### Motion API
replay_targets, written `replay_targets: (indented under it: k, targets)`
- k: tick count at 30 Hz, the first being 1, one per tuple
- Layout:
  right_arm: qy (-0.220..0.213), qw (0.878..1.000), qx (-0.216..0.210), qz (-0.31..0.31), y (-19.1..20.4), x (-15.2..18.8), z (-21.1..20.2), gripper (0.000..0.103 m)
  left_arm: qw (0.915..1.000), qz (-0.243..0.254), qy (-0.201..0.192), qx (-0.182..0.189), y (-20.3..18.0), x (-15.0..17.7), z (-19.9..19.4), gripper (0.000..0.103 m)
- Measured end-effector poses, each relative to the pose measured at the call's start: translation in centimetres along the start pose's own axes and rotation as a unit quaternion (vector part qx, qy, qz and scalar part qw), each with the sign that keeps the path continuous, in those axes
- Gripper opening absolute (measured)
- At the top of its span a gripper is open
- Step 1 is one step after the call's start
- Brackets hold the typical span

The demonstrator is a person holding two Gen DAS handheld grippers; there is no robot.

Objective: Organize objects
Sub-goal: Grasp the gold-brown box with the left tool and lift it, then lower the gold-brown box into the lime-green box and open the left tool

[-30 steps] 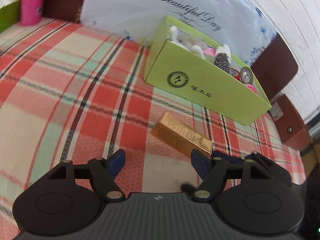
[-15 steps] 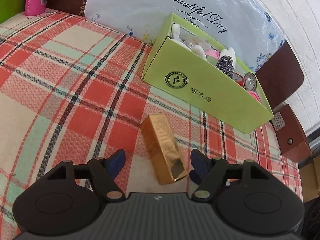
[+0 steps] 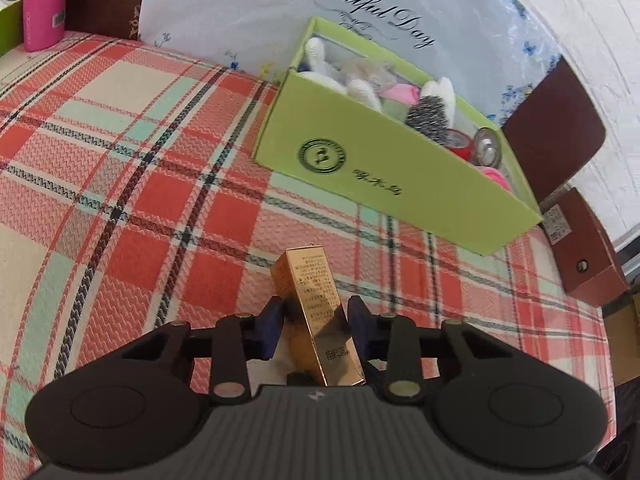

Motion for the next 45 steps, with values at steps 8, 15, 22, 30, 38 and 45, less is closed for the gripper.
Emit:
replay_targets:
  k: [8,15,22,30,38,45]
  targets:
    - [-0.084,0.992,0.090,-0.008,-3.4,-3.1,-4.8,0.025,0.9945,0.063,-0.067,0.050,-7.2,-1.8,-4.3,0.036]
    - [-0.127,0.981,0.146,-0.004,-8.9,-7.0,-4.8,0.025,0.9877,0.094,-0.090,0.087,-12.8,-5.9,-3.8,0.036]
    - [-0.144,0.973,0.179,0.001,-13.0,-8.4,-3.5,0.025,0.9834,0.108,-0.099,0.108,-15.9,-9.7,-1.1,0.036]
    - [-0.106,0.980,0.166,0.002,-15.4,-5.4,0.6,0.072,0.9893,0.075,-0.121,0.032,-12.3,-11.3,4.1,0.085]
    - [-0.100,0.979,0.176,0.035,-13.4,-2.4,-1.1,0.103,0.9842,0.079,-0.158,0.015,-9.1,-9.3,1.4,0.086]
    - [-0.071,0.981,0.155,0.092,-12.2,-1.4,-5.3,0.103,0.9653,0.089,-0.223,-0.102,-8.6,-7.0,-3.4,0.089]
Point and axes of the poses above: each gripper's, at about its wrist camera, not at the fingertips, and z roughly the way its jaws point, y to its left, x to its underside, the point moved 4 cm from there along z, roughly the way its jaws point, and after that the axes turned 9 degrees about -z, right-handed, at the moved point
